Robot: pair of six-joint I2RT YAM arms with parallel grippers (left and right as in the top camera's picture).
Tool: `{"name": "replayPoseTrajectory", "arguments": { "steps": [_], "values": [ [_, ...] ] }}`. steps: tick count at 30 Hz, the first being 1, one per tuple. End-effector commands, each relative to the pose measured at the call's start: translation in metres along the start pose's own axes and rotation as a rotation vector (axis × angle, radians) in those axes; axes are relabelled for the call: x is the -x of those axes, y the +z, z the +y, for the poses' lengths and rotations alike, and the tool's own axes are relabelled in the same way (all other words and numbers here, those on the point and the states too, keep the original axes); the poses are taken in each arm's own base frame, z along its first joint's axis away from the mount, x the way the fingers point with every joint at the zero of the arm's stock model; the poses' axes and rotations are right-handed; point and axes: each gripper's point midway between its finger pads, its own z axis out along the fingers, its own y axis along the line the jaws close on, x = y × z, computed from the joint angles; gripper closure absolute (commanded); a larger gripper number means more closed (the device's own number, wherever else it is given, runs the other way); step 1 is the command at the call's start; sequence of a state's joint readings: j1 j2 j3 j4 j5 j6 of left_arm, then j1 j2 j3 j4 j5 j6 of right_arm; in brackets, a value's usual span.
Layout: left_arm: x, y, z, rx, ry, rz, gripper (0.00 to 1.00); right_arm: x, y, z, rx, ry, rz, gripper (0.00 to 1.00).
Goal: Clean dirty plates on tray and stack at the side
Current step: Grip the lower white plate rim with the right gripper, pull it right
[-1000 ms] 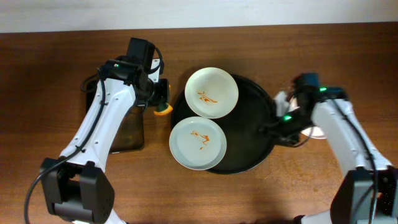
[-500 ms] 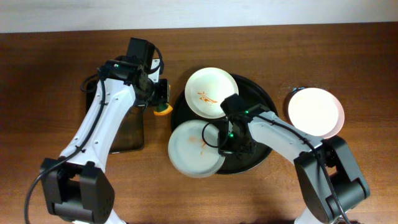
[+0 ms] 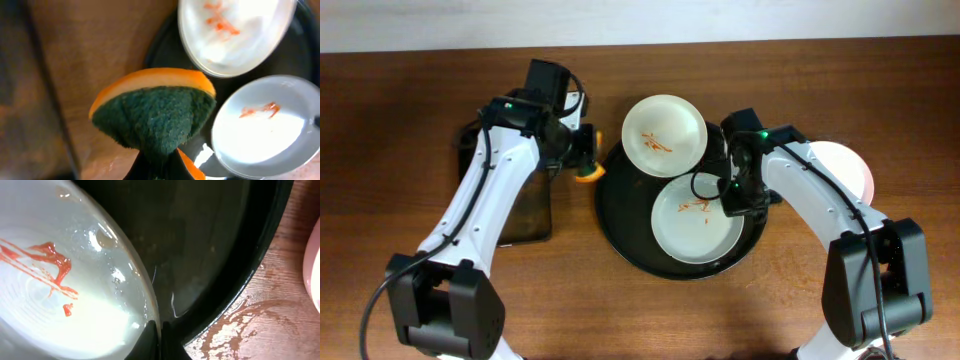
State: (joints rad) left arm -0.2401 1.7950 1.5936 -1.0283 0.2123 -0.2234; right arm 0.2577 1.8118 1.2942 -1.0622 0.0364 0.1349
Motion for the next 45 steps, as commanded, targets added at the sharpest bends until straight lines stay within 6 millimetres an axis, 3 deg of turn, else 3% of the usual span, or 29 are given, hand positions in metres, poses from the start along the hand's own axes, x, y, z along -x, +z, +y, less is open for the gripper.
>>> {"name": "replayPoseTrajectory", "arguments": {
  "steps": [1,2,4,5,7,9,10,12,15,18,20,29,30,31,34,37,39,43,45],
  "values": [
    [-0.002,-0.001,-0.059,-0.147,0.127,-0.039,1.00,0.003,-0.010,0.000,0.011,0.087,-0.024,0.96],
    [-0.010,0.009,-0.079,-0.194,0.167,-0.033,1.00,0.003,-0.010,0.004,0.029,0.094,-0.021,0.96],
    [-0.027,0.030,-0.098,-0.211,0.191,-0.001,1.00,0.002,-0.010,0.012,0.082,0.095,-0.013,0.64],
    [-0.034,0.038,-0.103,-0.212,0.206,0.020,1.00,0.005,-0.010,0.012,0.082,0.097,-0.022,0.63],
    [-0.043,0.049,-0.106,-0.194,0.220,0.051,1.00,0.018,-0.025,-0.017,0.080,0.181,-0.054,0.64],
    [-0.042,0.050,-0.102,-0.172,0.219,0.050,1.00,0.017,-0.042,-0.025,0.152,0.237,-0.028,0.64],
    [-0.041,0.051,-0.092,-0.114,0.217,0.041,1.00,0.004,-0.044,-0.020,0.186,0.247,0.029,0.63],
    [-0.040,0.052,-0.082,-0.059,0.215,0.036,1.00,-0.013,-0.034,-0.004,0.259,0.248,0.103,0.61],
    [-0.039,0.052,-0.082,-0.058,0.215,0.035,1.00,-0.046,-0.003,0.013,0.339,0.316,0.222,0.59],
    [-0.039,0.052,-0.081,-0.048,0.215,0.032,1.00,-0.068,0.025,0.022,0.368,0.380,0.276,0.59],
    [-0.039,0.052,-0.080,-0.049,0.215,0.032,1.00,-0.073,0.035,0.031,0.427,0.384,0.278,0.59],
    [-0.040,0.052,-0.080,-0.048,0.214,0.036,1.00,-0.076,0.047,0.058,0.411,0.410,0.275,0.60],
    [-0.041,0.052,-0.080,-0.046,0.213,0.039,1.00,-0.076,0.049,0.058,0.408,0.426,0.276,0.66],
    [-0.041,0.052,-0.080,-0.046,0.213,0.040,1.00,-0.076,0.051,0.055,0.384,0.446,0.271,0.80],
    [-0.041,0.052,-0.080,-0.046,0.213,0.040,1.00,-0.067,0.054,0.043,0.365,0.469,0.233,0.96],
    [-0.041,0.052,-0.080,-0.046,0.213,0.040,1.00,-0.050,0.056,0.000,0.252,0.511,0.152,0.96],
    [-0.041,0.052,-0.080,-0.046,0.213,0.040,1.00,-0.020,0.042,-0.021,0.254,0.468,0.053,0.96],
    [-0.041,0.052,-0.079,-0.045,0.213,0.043,1.00,0.048,-0.009,-0.060,0.164,0.283,-0.192,0.96],
    [-0.041,0.052,-0.079,-0.045,0.212,0.043,1.00,0.056,-0.021,-0.062,0.150,0.200,-0.222,0.77]
  ]
}}
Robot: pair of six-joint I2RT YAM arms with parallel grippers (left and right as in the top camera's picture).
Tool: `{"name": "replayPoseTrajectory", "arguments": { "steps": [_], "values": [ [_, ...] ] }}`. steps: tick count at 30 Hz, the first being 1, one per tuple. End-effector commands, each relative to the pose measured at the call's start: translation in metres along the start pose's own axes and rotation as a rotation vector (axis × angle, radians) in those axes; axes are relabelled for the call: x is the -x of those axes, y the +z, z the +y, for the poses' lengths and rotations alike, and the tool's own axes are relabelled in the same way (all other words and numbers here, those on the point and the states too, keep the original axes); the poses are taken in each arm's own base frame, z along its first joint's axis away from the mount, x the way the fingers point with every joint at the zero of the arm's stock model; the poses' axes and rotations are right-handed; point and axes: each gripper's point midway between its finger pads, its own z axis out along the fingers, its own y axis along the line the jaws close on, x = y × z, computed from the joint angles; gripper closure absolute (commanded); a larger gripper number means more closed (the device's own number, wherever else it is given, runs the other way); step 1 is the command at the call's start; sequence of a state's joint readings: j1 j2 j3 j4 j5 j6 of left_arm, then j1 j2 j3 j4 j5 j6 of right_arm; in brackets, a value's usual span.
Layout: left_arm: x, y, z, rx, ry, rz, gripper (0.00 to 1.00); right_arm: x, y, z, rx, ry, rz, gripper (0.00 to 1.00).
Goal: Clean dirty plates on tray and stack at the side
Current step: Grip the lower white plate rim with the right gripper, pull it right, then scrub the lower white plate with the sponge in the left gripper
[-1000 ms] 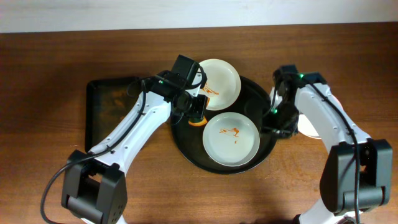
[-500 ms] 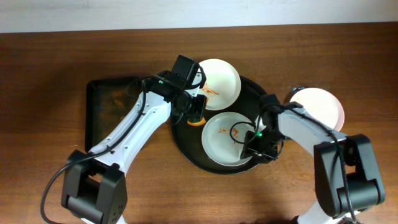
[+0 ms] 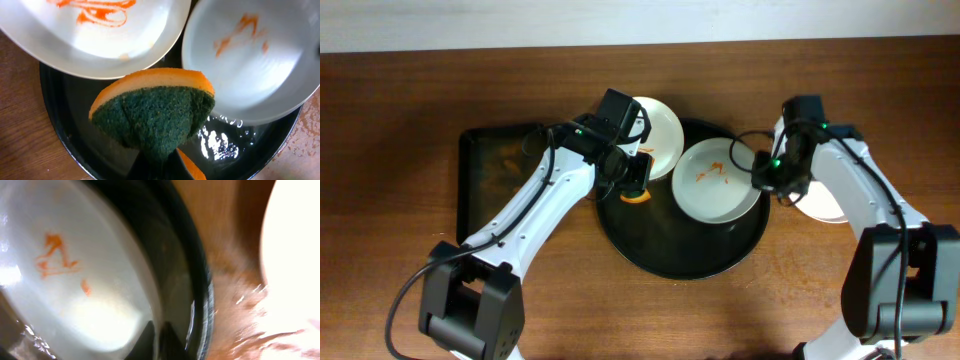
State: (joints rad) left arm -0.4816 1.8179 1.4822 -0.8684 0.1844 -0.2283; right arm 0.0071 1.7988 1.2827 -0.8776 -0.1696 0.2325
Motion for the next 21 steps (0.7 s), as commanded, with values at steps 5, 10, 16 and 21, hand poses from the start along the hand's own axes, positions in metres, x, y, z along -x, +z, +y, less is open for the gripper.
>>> {"name": "replayPoseTrajectory", "arguments": {
  "steps": [5,10,16,21],
  "values": [
    [-0.003,0.004,0.001,0.004,-0.010,0.011,1.00,-0.006,-0.018,-0.008,-0.060,-0.131,0.045,0.73],
    [-0.003,0.004,0.001,0.004,-0.010,0.011,1.00,-0.027,-0.011,-0.010,-0.061,0.045,0.112,0.67],
    [-0.003,0.004,0.001,0.004,-0.010,0.011,1.00,-0.088,0.019,0.018,0.047,0.170,0.293,0.59],
    [-0.003,0.004,0.001,0.004,-0.010,0.011,1.00,-0.121,0.038,0.022,0.028,0.233,0.359,0.57]
  ]
}}
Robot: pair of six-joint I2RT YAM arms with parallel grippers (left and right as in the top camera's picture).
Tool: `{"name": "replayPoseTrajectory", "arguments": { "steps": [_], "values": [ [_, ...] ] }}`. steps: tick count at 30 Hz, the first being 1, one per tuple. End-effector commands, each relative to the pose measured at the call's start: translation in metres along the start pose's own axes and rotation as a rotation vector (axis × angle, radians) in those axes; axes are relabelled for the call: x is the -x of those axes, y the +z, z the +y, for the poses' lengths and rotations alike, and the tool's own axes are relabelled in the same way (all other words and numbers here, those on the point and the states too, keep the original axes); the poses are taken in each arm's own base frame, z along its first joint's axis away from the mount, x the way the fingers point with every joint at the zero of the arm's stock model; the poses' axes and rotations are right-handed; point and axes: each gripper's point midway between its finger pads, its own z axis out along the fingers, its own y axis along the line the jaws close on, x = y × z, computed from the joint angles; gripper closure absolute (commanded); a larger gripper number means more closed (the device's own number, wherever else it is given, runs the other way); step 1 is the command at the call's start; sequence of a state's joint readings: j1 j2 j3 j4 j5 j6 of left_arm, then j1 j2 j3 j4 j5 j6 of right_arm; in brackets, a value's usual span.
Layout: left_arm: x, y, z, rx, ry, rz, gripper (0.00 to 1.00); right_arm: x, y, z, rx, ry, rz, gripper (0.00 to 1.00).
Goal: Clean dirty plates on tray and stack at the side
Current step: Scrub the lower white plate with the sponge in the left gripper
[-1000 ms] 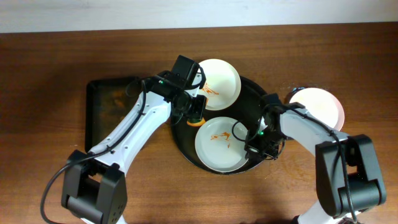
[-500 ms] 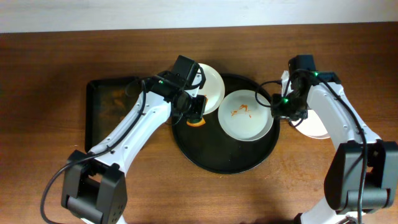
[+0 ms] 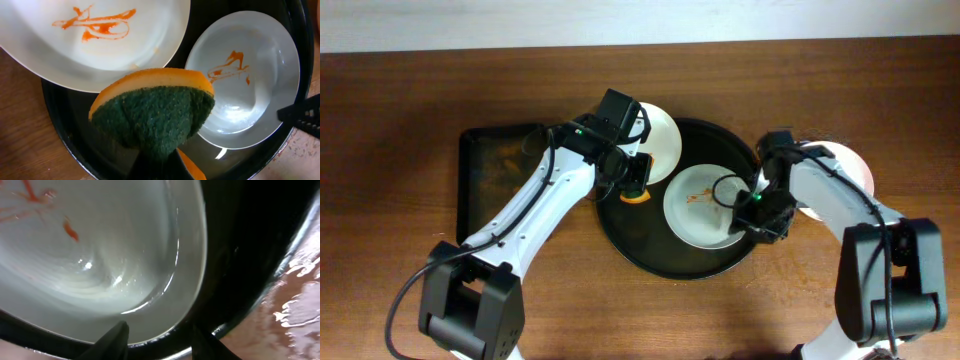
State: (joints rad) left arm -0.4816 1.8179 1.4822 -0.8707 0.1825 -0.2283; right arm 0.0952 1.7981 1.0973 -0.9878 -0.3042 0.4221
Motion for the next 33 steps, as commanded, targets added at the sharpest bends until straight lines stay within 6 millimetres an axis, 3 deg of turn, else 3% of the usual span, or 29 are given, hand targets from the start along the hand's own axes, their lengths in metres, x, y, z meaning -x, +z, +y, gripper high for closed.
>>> {"name": "replayPoseTrajectory", "arguments": {
  "steps": [1,5,8,9,14,17,19,23,31,33],
  "values": [
    [-0.003,0.004,0.000,0.002,-0.009,0.010,1.00,-0.016,0.022,0.000,0.007,0.087,0.026,0.57],
    [-0.003,0.004,0.000,0.002,-0.009,0.010,1.00,-0.008,0.035,0.007,0.065,0.104,-0.019,0.63],
    [-0.003,0.004,0.000,0.001,-0.010,0.010,1.00,-0.003,0.035,0.003,0.044,0.104,-0.045,0.92],
    [-0.003,0.004,0.000,-0.002,-0.009,0.010,1.00,-0.001,0.035,-0.005,-0.001,0.102,-0.060,0.96],
    [-0.002,0.004,-0.001,-0.007,-0.009,0.009,1.00,0.001,0.034,-0.022,-0.099,0.012,-0.083,0.96],
    [0.003,0.008,-0.017,-0.100,0.000,-0.002,1.00,0.000,0.034,-0.025,-0.115,0.014,-0.079,0.96],
    [0.006,0.019,-0.030,-0.184,0.012,0.007,1.00,-0.001,0.034,-0.026,-0.116,0.015,-0.075,0.96],
    [0.000,0.043,-0.074,-0.483,0.113,0.060,1.00,-0.001,0.034,-0.025,-0.116,0.014,-0.075,0.96],
    [-0.019,0.087,-0.122,-0.511,0.229,0.085,1.00,-0.002,0.034,-0.025,-0.118,0.013,-0.072,0.96],
    [-0.021,0.098,-0.122,-0.481,0.214,0.090,1.00,-0.003,0.034,-0.026,-0.120,0.007,-0.067,0.96]
  ]
}}
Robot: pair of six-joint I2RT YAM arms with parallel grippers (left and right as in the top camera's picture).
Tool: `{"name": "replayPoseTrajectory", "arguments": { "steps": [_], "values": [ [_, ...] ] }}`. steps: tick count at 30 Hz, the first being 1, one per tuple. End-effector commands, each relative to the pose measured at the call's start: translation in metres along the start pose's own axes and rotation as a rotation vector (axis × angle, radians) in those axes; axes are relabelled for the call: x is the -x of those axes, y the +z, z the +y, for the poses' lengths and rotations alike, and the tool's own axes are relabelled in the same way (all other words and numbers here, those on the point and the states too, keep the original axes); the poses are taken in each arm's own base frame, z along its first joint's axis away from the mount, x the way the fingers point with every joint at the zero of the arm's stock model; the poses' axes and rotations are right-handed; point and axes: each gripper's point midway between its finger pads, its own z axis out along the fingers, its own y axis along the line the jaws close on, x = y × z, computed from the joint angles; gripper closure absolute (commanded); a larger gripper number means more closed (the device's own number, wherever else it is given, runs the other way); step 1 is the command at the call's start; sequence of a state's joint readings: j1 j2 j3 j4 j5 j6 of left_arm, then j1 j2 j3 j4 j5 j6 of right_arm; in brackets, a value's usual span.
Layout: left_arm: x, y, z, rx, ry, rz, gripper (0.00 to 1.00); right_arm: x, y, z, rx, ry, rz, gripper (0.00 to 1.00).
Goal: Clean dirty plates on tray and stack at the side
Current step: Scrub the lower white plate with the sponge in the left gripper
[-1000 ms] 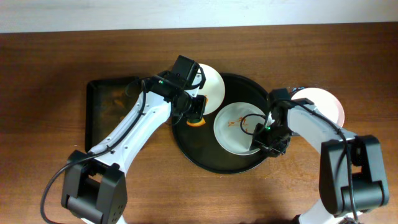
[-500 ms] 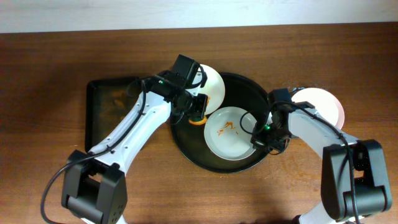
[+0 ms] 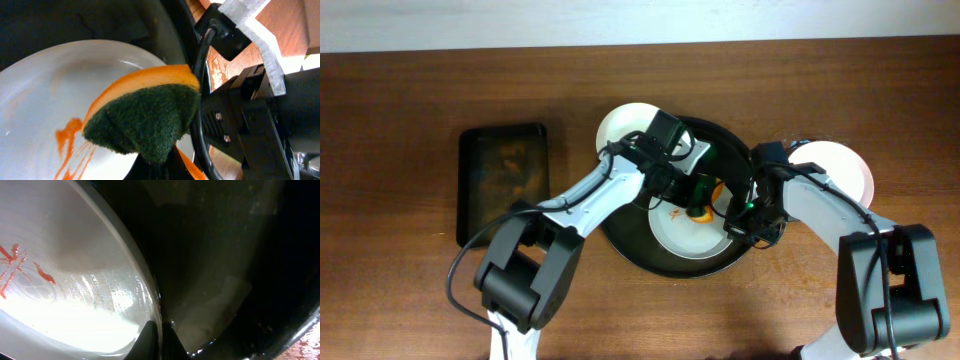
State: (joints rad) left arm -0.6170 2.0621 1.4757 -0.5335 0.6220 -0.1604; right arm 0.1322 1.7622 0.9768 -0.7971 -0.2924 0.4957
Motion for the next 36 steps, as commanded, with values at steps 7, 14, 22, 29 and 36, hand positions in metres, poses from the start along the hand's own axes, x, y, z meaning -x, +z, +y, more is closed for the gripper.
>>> {"name": "replayPoseTrajectory", "arguments": {
  "steps": [7,14,22,29,36],
  "values": [
    [-0.010,0.035,0.008,-0.001,-0.009,0.032,1.00,-0.008,0.012,-0.031,-0.148,-0.006,0.020,0.96],
    [-0.022,0.055,0.012,0.000,-0.047,0.071,1.00,-0.009,0.012,-0.032,-0.150,-0.004,0.024,0.96],
    [-0.015,0.044,0.068,0.223,-0.084,0.028,1.00,-0.011,0.012,-0.033,-0.154,-0.007,0.032,0.96],
    [-0.008,0.016,0.110,0.265,-0.173,-0.013,1.00,-0.011,0.012,-0.033,-0.155,-0.010,0.032,0.96],
    [-0.070,0.009,0.105,0.287,-0.309,0.221,1.00,-0.011,0.012,-0.033,-0.158,-0.010,0.031,0.96]
  ]
}}
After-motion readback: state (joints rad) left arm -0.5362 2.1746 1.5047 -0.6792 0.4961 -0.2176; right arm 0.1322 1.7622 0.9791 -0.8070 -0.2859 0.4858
